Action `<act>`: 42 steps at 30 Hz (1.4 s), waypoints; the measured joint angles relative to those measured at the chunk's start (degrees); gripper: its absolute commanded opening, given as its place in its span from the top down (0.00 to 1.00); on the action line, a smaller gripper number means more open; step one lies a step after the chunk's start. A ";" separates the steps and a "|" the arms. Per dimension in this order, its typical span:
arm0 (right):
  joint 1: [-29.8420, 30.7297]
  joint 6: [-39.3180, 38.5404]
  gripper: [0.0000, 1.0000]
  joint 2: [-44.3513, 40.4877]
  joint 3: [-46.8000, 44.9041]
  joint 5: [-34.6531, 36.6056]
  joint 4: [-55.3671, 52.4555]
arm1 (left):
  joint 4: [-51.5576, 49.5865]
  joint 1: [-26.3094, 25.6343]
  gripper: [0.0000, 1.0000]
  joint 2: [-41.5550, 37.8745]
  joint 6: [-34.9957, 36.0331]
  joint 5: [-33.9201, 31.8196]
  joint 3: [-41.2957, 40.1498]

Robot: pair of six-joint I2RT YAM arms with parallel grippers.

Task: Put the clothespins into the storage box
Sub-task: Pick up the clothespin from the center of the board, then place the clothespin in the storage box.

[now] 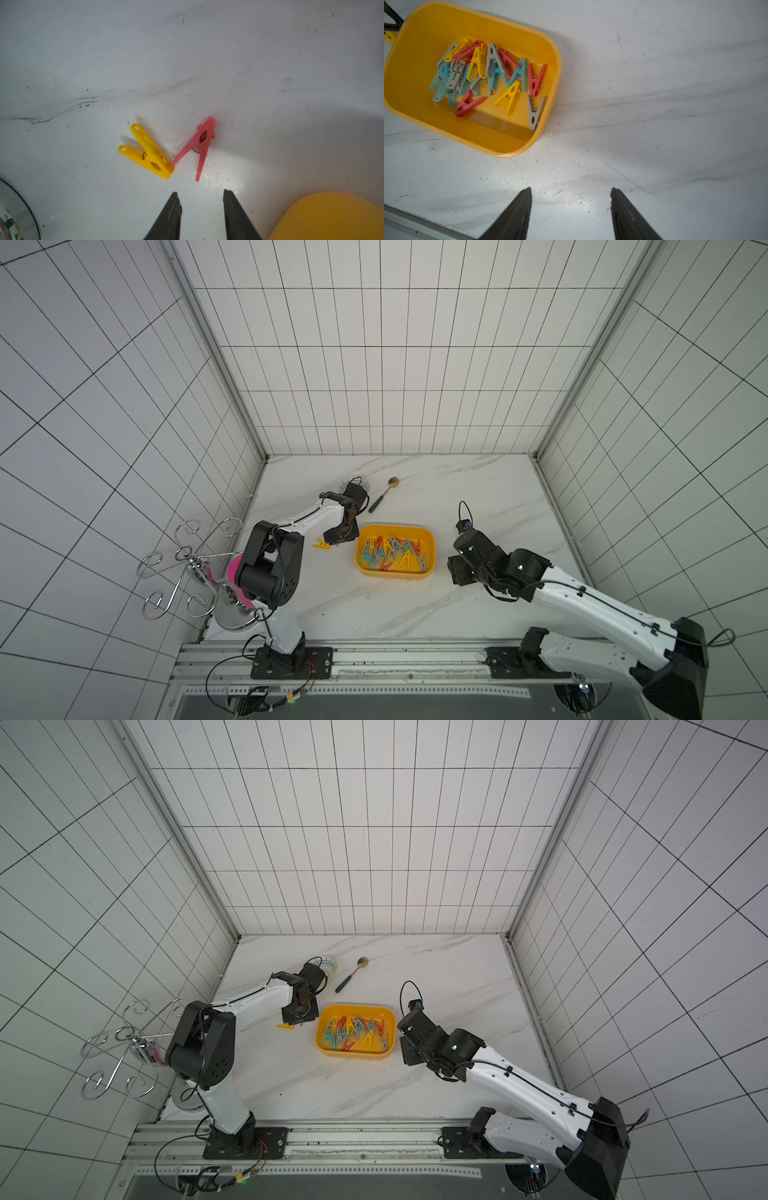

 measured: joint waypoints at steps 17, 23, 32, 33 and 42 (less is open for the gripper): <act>-1.31 0.59 0.36 -1.51 -1.70 -0.70 0.28 | 4.63 2.25 0.89 4.98 2.08 2.82 -0.31; -1.31 0.94 0.36 -1.60 -2.21 -1.03 0.37 | 3.67 0.55 0.92 3.50 2.14 2.95 0.55; -3.26 1.03 0.36 -0.76 -2.25 -1.64 0.39 | -0.20 -14.69 0.91 -5.20 0.96 -3.96 8.59; -3.58 0.96 0.36 -0.44 -2.25 -1.79 0.42 | -0.20 -16.83 0.91 -5.81 0.63 -4.37 8.68; -8.41 -0.28 0.36 1.07 -2.25 -4.13 0.42 | 1.79 -27.15 0.83 -0.35 -2.49 -0.48 2.38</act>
